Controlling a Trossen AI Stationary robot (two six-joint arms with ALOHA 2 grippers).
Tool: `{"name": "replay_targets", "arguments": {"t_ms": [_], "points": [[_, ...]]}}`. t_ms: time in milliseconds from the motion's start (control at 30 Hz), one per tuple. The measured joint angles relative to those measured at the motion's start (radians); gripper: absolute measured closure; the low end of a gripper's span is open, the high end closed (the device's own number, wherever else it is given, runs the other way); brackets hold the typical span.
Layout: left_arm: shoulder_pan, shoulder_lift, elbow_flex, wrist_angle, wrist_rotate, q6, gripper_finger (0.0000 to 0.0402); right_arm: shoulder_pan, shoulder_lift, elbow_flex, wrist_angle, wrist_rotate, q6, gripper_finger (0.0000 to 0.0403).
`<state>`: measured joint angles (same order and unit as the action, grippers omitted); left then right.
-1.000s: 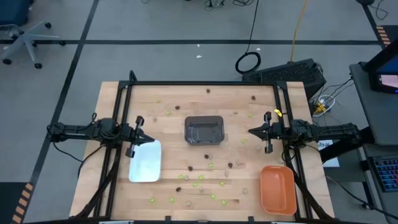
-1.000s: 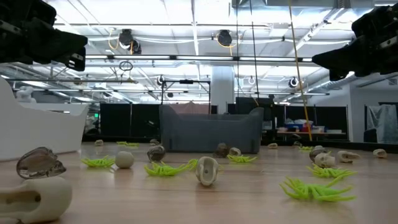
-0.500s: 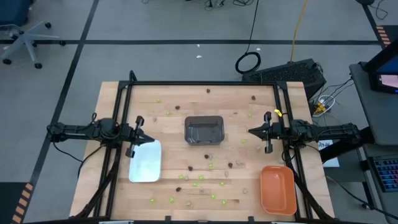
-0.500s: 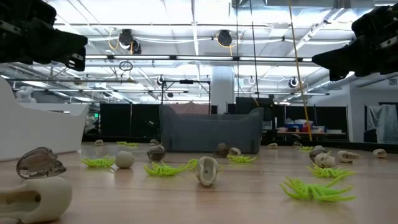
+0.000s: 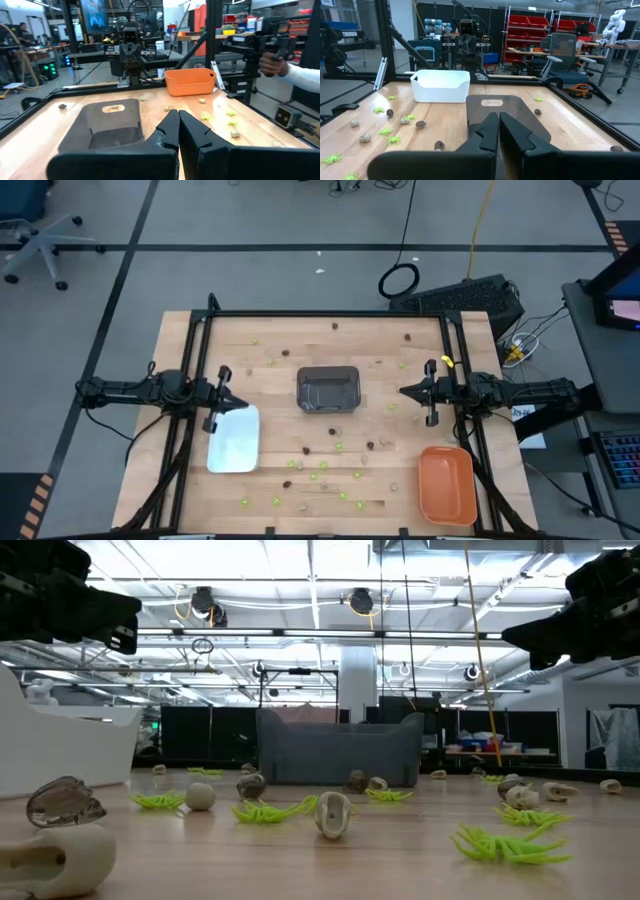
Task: Sort Halloween decoration
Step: Put the black skull toy into the black bin
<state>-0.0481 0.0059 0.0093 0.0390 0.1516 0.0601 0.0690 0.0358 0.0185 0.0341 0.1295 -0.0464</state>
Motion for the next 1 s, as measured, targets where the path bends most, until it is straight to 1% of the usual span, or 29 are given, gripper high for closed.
{"name": "replay_targets", "arguments": {"t_ms": [167, 300, 367, 467, 533, 667, 900, 1000], "points": [[0.000, 0.000, 0.000, 0.004, -0.056, 0.000, 0.0401, 0.000, 0.000, 0.001, 0.019, 0.006, 0.022, 0.0402], [0.000, 0.000, 0.000, 0.004, -0.061, -0.001, 0.0401, 0.000, 0.000, 0.010, 0.066, 0.012, 0.098, 0.0402], [0.000, 0.000, 0.000, 0.001, -0.063, -0.002, 0.0401, 0.000, 0.007, 0.030, 0.058, 0.014, 0.125, 0.0402], [0.000, 0.000, 0.000, 0.000, -0.063, -0.002, 0.0401, 0.000, 0.044, 0.074, 0.049, 0.053, 0.140, 0.0402], [0.000, 0.000, 0.000, -0.004, -0.063, -0.002, 0.0401, 0.000, 0.081, 0.123, 0.065, 0.083, 0.131, 0.0402], [0.000, 0.000, 0.000, -0.004, -0.080, -0.002, 0.0401, -0.002, 0.177, 0.240, 0.008, 0.086, 0.101, 0.0403], [0.000, 0.000, 0.000, -0.004, -0.217, -0.001, 0.0401, -0.002, 0.359, 0.564, -0.197, 0.110, 0.095, 0.0403], [0.000, 0.000, 0.000, -0.004, -0.233, -0.002, 0.0401, -0.002, 0.431, 0.693, -0.258, 0.110, 0.087, 0.0403]]}}
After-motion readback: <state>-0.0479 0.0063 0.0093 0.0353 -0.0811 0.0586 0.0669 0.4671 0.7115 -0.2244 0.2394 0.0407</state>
